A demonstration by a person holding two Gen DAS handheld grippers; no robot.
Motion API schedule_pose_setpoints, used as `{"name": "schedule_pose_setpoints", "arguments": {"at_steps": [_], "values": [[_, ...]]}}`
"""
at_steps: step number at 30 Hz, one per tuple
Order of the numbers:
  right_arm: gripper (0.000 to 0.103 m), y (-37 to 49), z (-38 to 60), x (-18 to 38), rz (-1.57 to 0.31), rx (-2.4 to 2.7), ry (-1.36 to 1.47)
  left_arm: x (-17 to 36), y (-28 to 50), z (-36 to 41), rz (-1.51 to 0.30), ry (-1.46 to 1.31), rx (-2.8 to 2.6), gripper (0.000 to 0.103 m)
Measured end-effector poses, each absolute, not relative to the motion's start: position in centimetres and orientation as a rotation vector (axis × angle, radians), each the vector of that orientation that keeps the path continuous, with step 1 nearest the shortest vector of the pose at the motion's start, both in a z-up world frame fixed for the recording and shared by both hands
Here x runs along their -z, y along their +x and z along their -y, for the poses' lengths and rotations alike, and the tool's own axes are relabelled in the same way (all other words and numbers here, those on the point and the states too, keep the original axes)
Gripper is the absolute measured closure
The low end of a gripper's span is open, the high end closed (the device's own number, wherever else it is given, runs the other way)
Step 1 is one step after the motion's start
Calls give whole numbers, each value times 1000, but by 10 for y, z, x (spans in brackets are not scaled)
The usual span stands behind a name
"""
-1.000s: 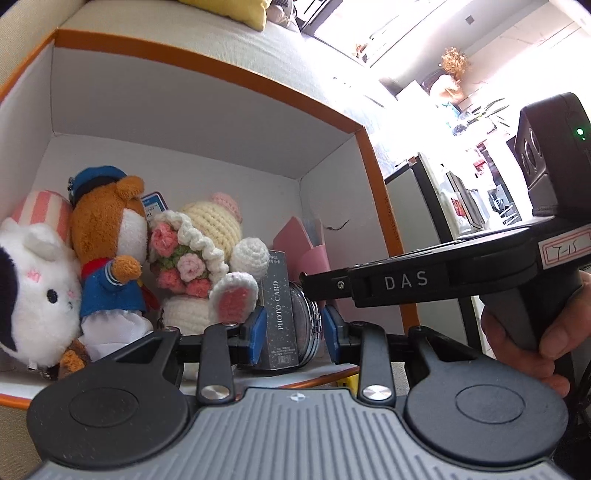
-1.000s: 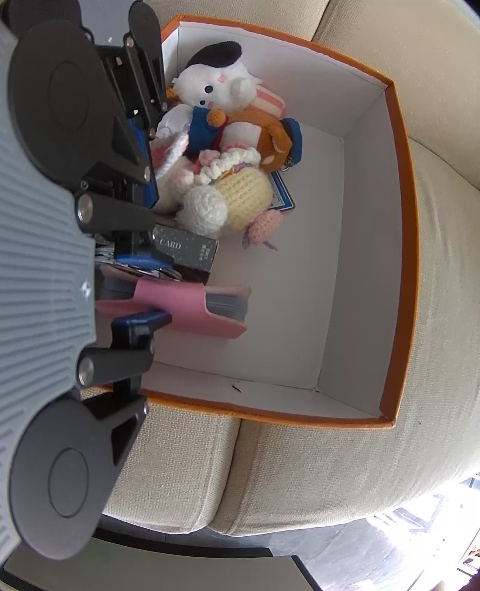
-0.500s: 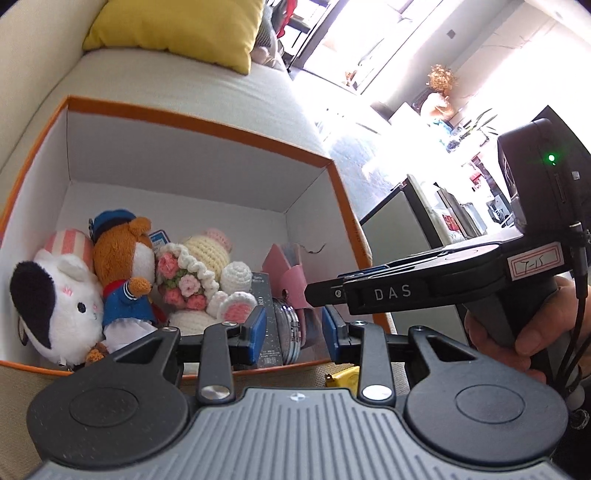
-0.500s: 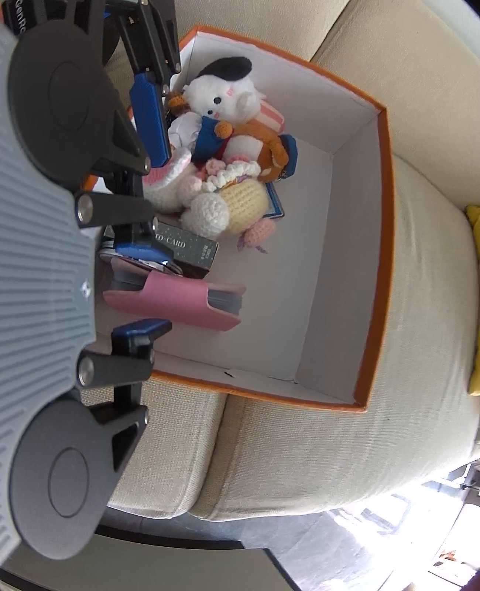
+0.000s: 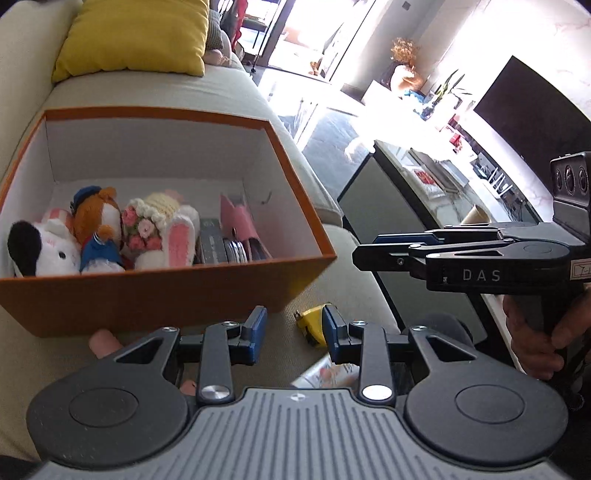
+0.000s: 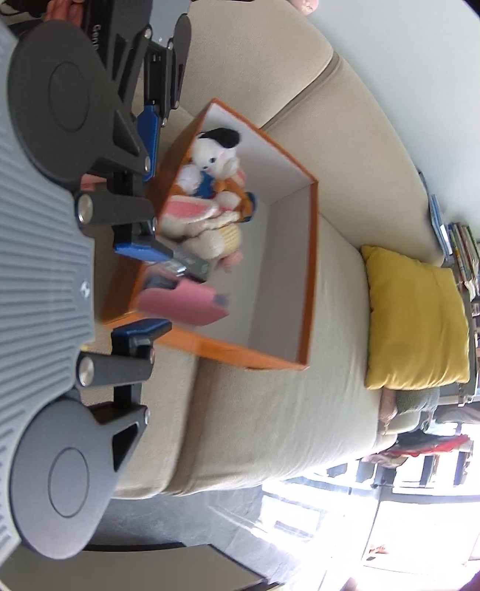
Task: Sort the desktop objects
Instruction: 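Withdraw from the box and grasp the white charger plug with the left gripper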
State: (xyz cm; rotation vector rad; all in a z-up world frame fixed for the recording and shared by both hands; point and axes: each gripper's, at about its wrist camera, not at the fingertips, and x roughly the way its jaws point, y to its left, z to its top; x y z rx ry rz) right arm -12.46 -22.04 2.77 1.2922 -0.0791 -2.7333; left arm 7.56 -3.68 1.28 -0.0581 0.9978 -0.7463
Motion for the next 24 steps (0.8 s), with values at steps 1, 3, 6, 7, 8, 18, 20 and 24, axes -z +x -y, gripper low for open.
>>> {"name": "schedule_pose_setpoints", "arguments": {"at_steps": [1,3,6,7,8,18,20,24], "values": [[67,-115,218,-20,91,2729,1321,-8,69,40,-1007,-44,757,66],[67,-100,212,-2,113,2711,1395,1,53,47,-1017,-3,778,66],[67,-81,202,30,217,2659,1538,15,29,65,-1019,107,821,66],[67,-75,199,40,259,2638,1591,20,21,71,-1017,149,837,66],[70,-68,196,50,289,2617,1638,25,13,78,-1020,195,852,66],[93,-20,185,93,350,2522,1802,70,-31,123,-1030,500,928,66],[93,-18,181,93,368,2534,1786,76,-37,129,-1022,563,933,64],[96,-18,184,97,308,2532,1798,85,-46,139,-1015,655,939,57]]}}
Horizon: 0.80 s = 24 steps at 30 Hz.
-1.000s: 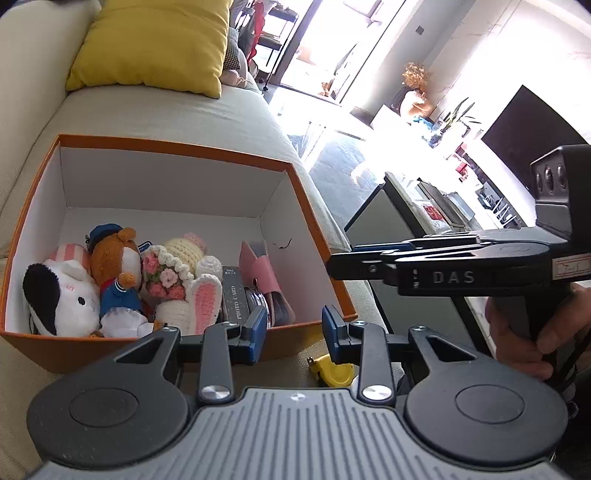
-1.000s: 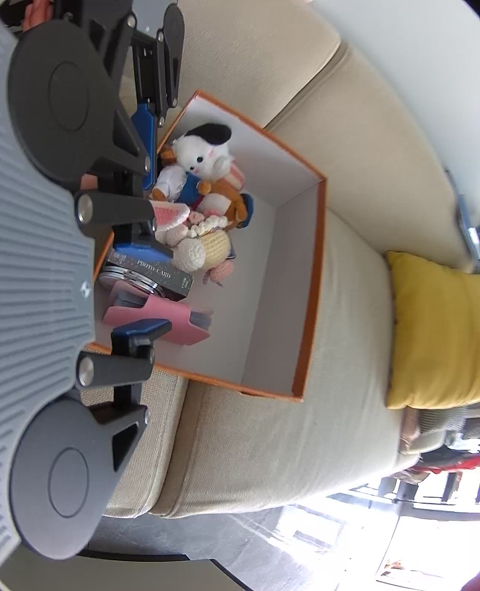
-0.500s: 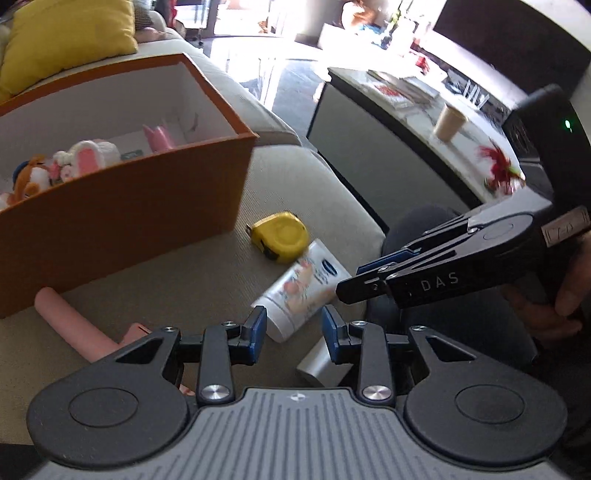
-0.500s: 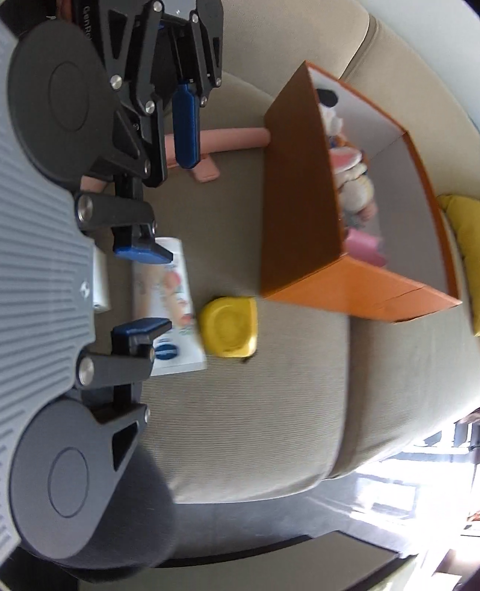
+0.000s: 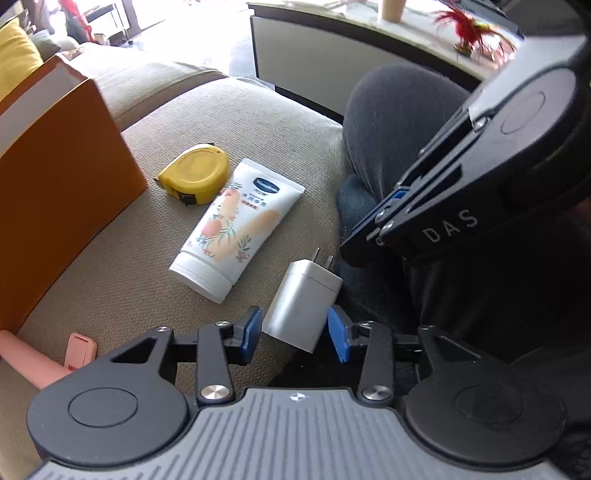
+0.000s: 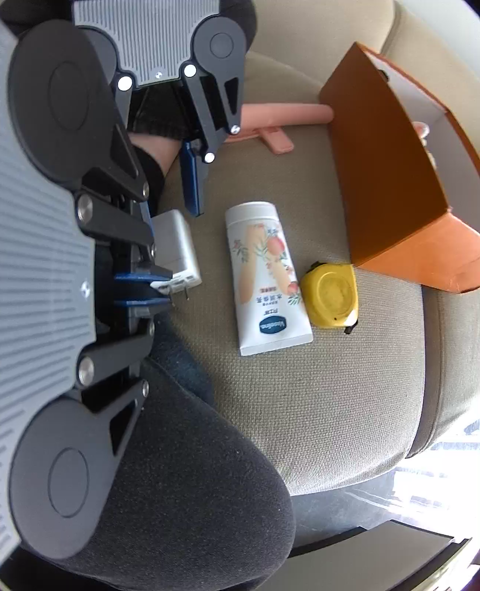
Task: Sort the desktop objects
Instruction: 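Withdraw from the box and grasp the white charger plug with the left gripper, then lift the charger plug with the left gripper while the right moves toward the yellow tape measure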
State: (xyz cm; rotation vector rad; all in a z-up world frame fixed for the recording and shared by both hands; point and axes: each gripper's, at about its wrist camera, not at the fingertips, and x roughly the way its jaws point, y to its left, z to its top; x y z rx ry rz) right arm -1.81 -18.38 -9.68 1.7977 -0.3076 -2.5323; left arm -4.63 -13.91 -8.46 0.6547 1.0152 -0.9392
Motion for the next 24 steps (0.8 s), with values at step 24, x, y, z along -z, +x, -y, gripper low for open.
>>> {"name": "schedule_pose_setpoints", "arguments": {"at_steps": [24], "values": [[94,-32,168,96,393,2511,1775,54,-55,119,-875,627,837,65]]}}
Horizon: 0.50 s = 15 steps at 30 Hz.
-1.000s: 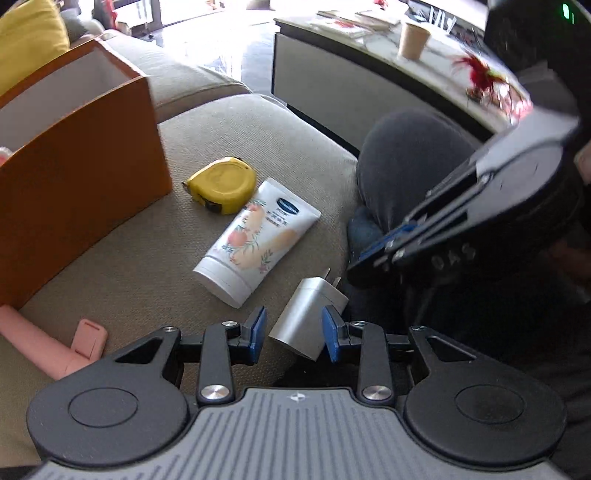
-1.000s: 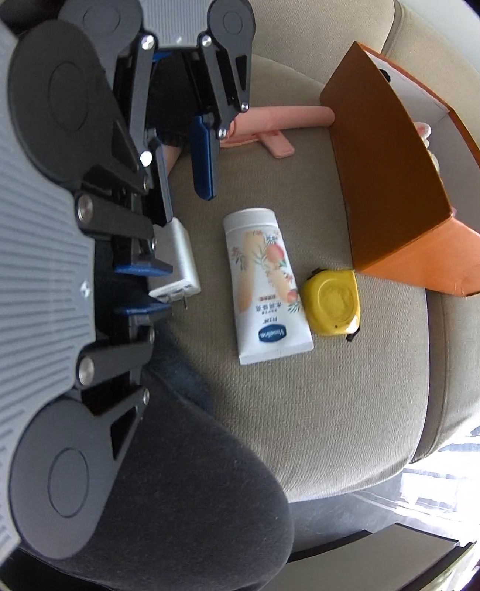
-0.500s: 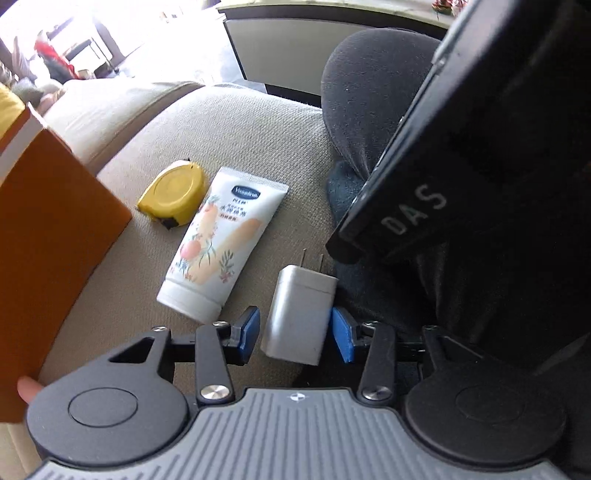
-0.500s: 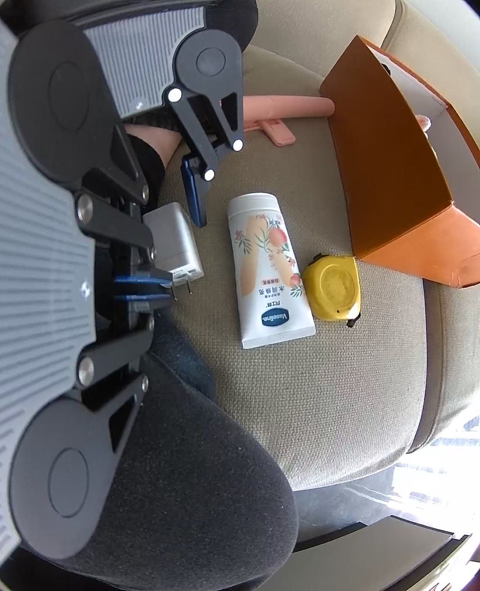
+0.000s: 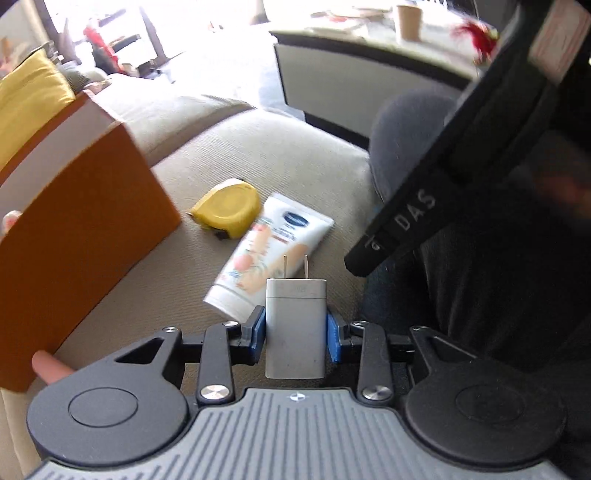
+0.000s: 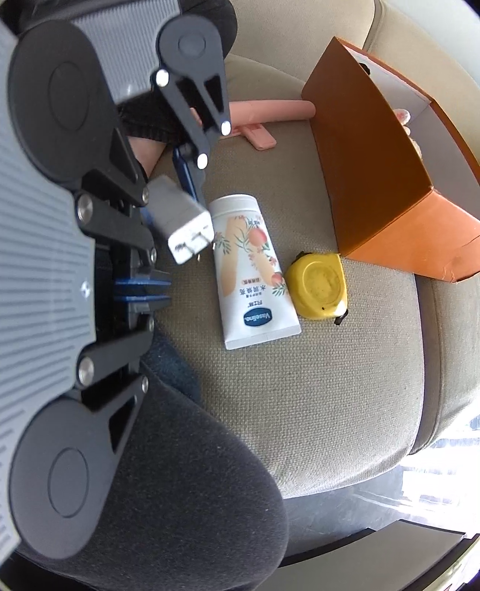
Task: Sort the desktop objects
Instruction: 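Lift the charger plug with the left gripper while the right moves toward the yellow tape measure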
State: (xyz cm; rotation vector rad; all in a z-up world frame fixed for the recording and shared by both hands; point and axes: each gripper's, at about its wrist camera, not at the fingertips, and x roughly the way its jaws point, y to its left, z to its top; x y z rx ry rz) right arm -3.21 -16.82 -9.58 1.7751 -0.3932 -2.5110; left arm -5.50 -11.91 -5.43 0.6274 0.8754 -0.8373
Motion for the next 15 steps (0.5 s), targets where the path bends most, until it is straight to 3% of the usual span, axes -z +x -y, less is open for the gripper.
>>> {"name": "schedule_pose_setpoints", "arguments": {"at_steps": [7,11,15], "values": [[89,-61,165,86,364,2540,1727,8,-22,85,-793,352,730,65],[71,-86,169,80,327,2565,1675,14,7,88,-792,260,639,65],[69,-111,172,83,323,2574,1678,25,27,81,-820,226,615,65]]}}
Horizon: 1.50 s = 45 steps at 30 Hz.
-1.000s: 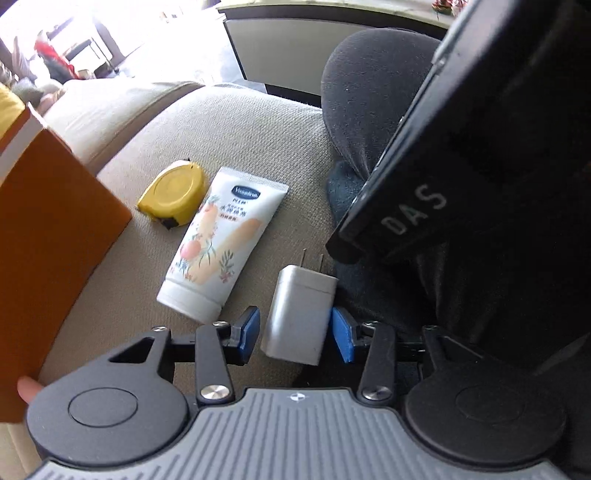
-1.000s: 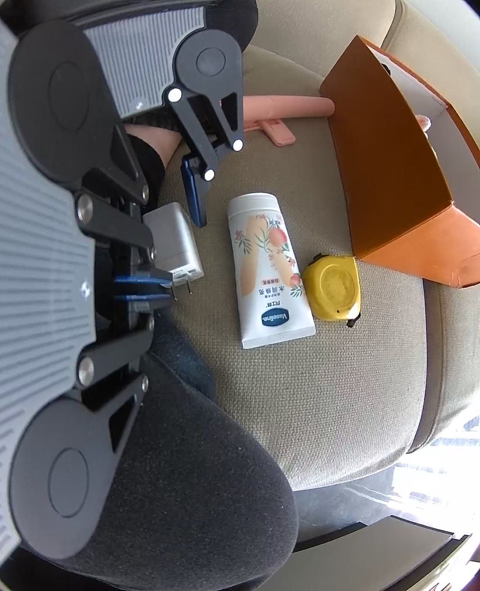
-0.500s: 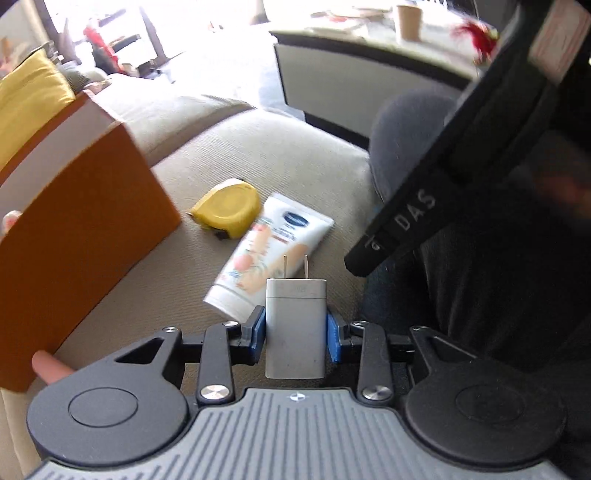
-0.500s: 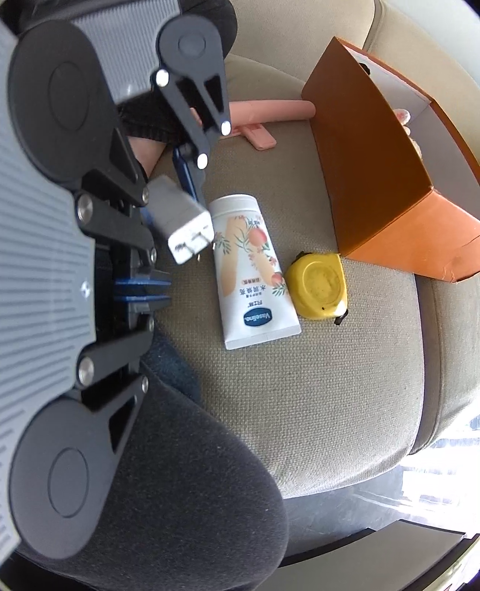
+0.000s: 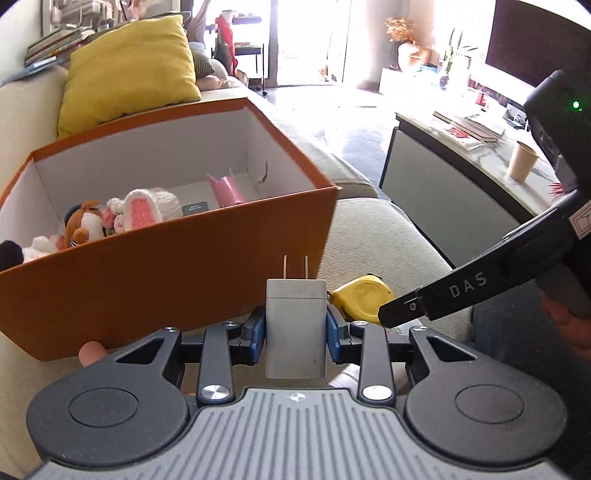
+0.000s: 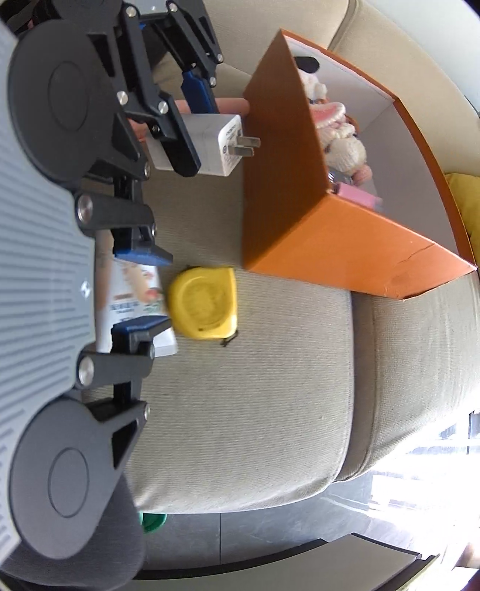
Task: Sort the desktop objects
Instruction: 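Lift the charger plug with the left gripper while the right moves toward the yellow tape measure, then close the right gripper on the yellow tape measure while the left holds the plug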
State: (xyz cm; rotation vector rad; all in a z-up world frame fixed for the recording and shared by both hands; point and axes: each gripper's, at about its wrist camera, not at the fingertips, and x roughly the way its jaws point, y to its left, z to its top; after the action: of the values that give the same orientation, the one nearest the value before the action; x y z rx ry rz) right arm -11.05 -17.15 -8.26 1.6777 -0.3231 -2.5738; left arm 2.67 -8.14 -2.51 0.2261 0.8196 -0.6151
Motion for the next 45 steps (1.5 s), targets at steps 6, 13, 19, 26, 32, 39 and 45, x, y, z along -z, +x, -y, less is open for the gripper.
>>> {"name": "schedule_pose_setpoints", "arguments": {"at_steps": [6,13,19,26,32,39,45], "values": [[79,-125,177,81,428,2512,1611,39,35,76,-824,218,680,65],[84,-144,176,98,531,2459,1635,54,41,80,-826,257,762,65],[92,-150,174,104,614,2408,1619,62,45,86,-835,320,798,66],[96,-149,183,98,606,2363,1579,71,43,91,-856,398,795,66],[95,-144,188,90,501,2412,1573,70,41,93,-867,406,772,66],[65,-134,165,88,302,2606,1626,69,47,95,-885,347,732,66],[56,-137,144,105,469,2560,1700,66,53,92,-900,313,683,66]]}}
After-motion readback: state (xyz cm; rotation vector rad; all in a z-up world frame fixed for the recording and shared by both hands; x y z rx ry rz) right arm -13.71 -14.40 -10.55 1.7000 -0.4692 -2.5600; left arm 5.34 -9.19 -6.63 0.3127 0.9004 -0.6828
